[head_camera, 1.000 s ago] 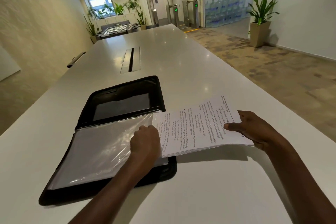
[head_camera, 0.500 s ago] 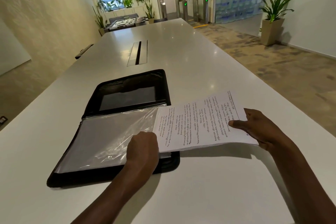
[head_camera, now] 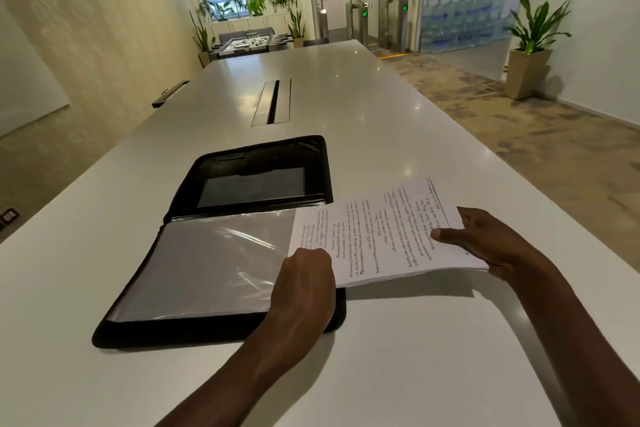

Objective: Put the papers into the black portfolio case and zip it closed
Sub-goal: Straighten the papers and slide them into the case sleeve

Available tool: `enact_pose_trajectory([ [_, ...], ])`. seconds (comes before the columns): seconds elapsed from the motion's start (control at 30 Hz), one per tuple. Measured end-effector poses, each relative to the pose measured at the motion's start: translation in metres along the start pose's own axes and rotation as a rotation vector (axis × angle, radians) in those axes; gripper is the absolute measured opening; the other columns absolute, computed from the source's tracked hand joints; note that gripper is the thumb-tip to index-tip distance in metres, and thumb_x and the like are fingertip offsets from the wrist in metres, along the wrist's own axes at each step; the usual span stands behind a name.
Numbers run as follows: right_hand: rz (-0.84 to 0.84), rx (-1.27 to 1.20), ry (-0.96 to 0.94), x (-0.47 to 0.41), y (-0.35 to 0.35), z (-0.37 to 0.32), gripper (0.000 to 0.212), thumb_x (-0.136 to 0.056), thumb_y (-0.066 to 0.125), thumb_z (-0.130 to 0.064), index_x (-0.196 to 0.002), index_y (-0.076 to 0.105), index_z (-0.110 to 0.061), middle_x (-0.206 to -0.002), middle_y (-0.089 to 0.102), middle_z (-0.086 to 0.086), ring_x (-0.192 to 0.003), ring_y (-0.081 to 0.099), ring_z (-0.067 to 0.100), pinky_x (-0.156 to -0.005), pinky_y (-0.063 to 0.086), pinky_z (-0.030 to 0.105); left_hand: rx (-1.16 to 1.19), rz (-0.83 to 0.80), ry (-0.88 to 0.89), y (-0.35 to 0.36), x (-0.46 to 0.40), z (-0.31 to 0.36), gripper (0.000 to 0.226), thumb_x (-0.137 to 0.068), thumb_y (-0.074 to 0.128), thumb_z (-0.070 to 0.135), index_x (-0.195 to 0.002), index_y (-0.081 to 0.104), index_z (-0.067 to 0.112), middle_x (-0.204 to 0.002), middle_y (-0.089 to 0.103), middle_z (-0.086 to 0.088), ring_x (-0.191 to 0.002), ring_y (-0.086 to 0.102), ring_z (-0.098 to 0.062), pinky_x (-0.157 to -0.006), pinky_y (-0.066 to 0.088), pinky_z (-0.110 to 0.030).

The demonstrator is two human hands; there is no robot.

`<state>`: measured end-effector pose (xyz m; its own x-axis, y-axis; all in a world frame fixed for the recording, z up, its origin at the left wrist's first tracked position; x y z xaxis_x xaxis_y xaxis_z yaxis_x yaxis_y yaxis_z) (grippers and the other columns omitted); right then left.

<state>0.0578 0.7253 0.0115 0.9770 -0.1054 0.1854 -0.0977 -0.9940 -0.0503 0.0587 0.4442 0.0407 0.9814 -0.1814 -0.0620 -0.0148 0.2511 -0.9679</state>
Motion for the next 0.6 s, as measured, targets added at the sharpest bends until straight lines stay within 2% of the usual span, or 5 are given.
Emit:
enact_pose_trajectory([
  [0.17, -0.037, 0.035, 0.023, -0.008, 0.023, 0.005, 0.028, -0.087, 0.068, -0.002, -0.114, 0.067, -0.006, -0.106, 0.076, 0.005, -0.092, 0.074, 0.021, -0.071, 0.061, 0.027, 0.066, 0.052, -0.015, -0.004, 0.002, -0.002, 0.009, -0.089, 0.063, 0.017, -0.095, 0.066, 0.011, -0.101, 0.069, -0.006, -0.066, 0.056, -0.011, -0.054, 0.049, -0.018],
  [0.33, -0.045, 0.13, 0.038, -0.016, 0.053, 0.017, 0.026, -0.087, 0.071, -0.011, -0.113, 0.069, -0.01, -0.108, 0.075, 0.006, -0.098, 0.072, 0.026, -0.094, 0.054, 0.047, 0.082, 0.088, -0.053, -0.003, 0.003, -0.011, 0.016, -0.088, 0.06, 0.019, -0.074, 0.053, 0.018, -0.091, 0.069, -0.004, -0.061, 0.049, -0.01, -0.055, 0.043, -0.02],
  [0.43, -0.05, 0.166, 0.037, -0.019, 0.072, 0.019, 0.026, -0.087, 0.071, -0.014, -0.113, 0.069, -0.013, -0.107, 0.076, 0.003, -0.095, 0.073, 0.024, -0.09, 0.054, 0.045, 0.117, 0.076, -0.072, -0.001, 0.004, -0.017, 0.017, -0.088, 0.061, 0.02, -0.072, 0.056, 0.015, -0.085, 0.068, 0.0, -0.062, 0.055, -0.009, -0.053, 0.042, -0.016],
  [0.53, -0.055, 0.153, 0.038, -0.023, 0.088, 0.02, 0.026, -0.087, 0.072, -0.014, -0.113, 0.069, -0.014, -0.102, 0.077, 0.0, -0.092, 0.074, 0.022, -0.09, 0.056, 0.046, 0.177, 0.053, -0.085, 0.001, 0.005, -0.022, 0.028, -0.087, 0.061, 0.019, -0.061, 0.049, 0.016, -0.07, 0.059, 0.006, -0.054, 0.051, -0.007, -0.043, 0.03, -0.011],
  [0.6, -0.06, 0.159, 0.038, -0.024, 0.099, 0.019, 0.02, -0.087, 0.072, -0.015, -0.106, 0.069, -0.02, -0.096, 0.078, -0.006, -0.086, 0.075, 0.015, -0.079, 0.061, 0.036, 0.198, 0.039, -0.095, 0.002, 0.005, -0.024, 0.03, -0.087, 0.061, 0.02, -0.06, 0.048, 0.017, -0.062, 0.052, 0.007, -0.051, 0.049, -0.008, -0.042, 0.025, -0.01],
])
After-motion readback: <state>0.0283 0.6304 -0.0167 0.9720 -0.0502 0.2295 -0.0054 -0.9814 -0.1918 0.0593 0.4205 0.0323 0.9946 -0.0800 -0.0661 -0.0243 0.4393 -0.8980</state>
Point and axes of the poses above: each hand's wrist, its own x-axis away from the middle knuckle, its own y-axis out of the palm, z = x × y, the point moved 7 cm from there along -x, towards the middle knuckle
